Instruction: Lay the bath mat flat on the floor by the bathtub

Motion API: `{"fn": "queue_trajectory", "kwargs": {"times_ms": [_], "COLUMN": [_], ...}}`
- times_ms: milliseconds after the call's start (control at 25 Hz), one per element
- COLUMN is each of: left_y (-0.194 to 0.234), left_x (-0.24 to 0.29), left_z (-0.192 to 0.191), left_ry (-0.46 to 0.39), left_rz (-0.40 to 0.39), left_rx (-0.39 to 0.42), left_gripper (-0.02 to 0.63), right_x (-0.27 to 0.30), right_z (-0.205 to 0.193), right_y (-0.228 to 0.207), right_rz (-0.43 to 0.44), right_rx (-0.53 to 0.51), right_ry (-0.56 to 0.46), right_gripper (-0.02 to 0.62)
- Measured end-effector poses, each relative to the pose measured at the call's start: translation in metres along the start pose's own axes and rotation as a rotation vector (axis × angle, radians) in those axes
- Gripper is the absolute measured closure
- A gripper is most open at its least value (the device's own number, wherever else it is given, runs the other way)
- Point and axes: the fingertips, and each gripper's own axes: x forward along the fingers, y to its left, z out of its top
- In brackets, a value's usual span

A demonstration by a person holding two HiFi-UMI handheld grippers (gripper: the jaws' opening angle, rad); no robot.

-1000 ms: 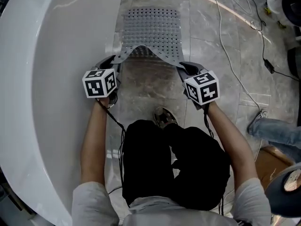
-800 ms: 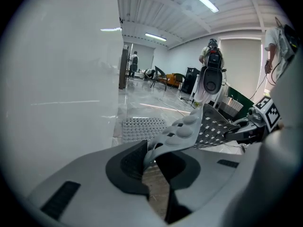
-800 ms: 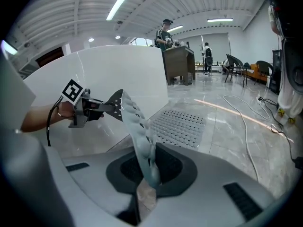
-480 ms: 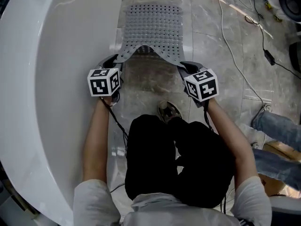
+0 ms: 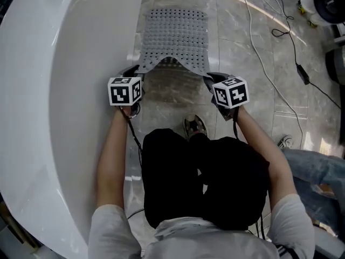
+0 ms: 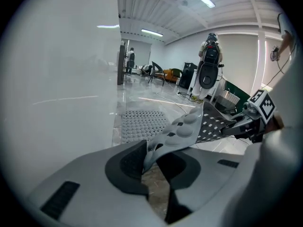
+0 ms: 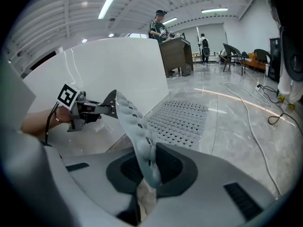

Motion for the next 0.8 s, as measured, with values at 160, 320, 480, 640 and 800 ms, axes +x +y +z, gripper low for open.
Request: {"fn": "queue_trajectory", "kwargs": {"times_ms": [160,320,480,640,800], "left_y": [0.005,0.007,0.006,0.009,0.000], "left_x": [0.006,0.006,0.004,0.002,0.002], "left_z": [0.011,0.009,-0.013,-0.016,-0.040], "left_ry": [0.011,-0.005,0.017,0.000,0.024], "left_rz": [-0.036,-0.067,-0.058,-0.016,-0.023], "left_rx": [-0.009,-0.069,-0.078,-0.031,-0.029], "left_gripper": [0.548,0.548,0.548,0.548,0.548], "right_x": [0.000,0.003,0.006,0.010,0.013], "right_z": [0.011,0.013,0.005,0.005,-0.019], "right_y": [-0.007,-0.008,-0.005,-0.005,-0.008], "right_rz": [-0.002,-0.002,-0.008,-0.008,-0.002], "right_rx": [0.057,0.047,0.031,0.041,0.076], "right_ry": [-0.007,-0.002,-0.021,-0.041,-0.014], "right_gripper": [0.571,0.571,0.571,0.571,0.571]}}
